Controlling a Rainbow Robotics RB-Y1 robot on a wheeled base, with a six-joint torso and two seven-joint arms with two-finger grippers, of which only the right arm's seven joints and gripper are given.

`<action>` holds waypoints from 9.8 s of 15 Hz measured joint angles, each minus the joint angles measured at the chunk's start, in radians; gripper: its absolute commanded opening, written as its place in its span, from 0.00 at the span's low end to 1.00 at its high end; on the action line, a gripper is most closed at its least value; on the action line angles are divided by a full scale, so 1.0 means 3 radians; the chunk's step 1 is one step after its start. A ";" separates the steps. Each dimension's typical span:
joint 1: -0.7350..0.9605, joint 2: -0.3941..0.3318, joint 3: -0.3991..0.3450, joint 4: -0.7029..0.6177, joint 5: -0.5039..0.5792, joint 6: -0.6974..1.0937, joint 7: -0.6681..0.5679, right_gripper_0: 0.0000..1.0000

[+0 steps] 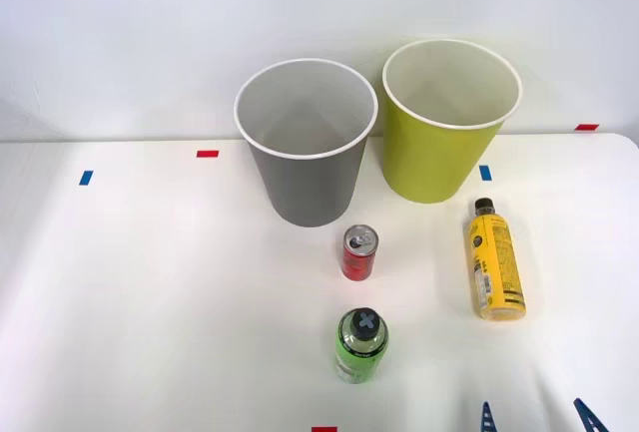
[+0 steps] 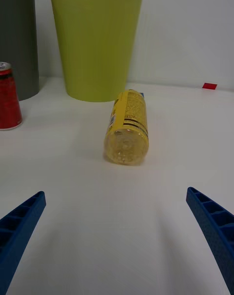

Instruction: Put cans in the gray bin, plastic bottles in the light green bin

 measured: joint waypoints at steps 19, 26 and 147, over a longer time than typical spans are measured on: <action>0.0000 0.0000 0.0000 0.0000 0.0000 0.0000 0.0000 1.00; 0.0000 0.0000 0.0000 0.0000 0.0000 0.0000 0.0000 1.00; -0.4410 -0.0347 -0.0704 0.0388 -0.0532 0.7238 -0.1169 0.00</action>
